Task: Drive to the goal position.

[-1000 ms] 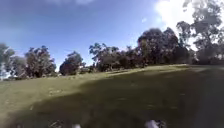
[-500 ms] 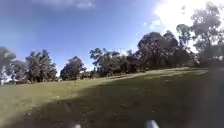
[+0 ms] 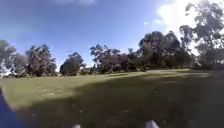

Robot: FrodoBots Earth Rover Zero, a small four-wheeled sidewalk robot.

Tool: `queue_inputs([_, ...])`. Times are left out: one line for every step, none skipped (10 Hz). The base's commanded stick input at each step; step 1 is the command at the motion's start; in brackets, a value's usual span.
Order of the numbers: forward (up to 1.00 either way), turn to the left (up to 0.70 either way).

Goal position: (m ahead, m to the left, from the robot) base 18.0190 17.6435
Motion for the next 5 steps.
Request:
queue_inputs([0.7, 0.0])
queue_inputs([0.7, 0.0])
queue_inputs([0.7, 0.0])
queue_inputs([0.7, 0.0])
queue_inputs([0.7, 0.0])
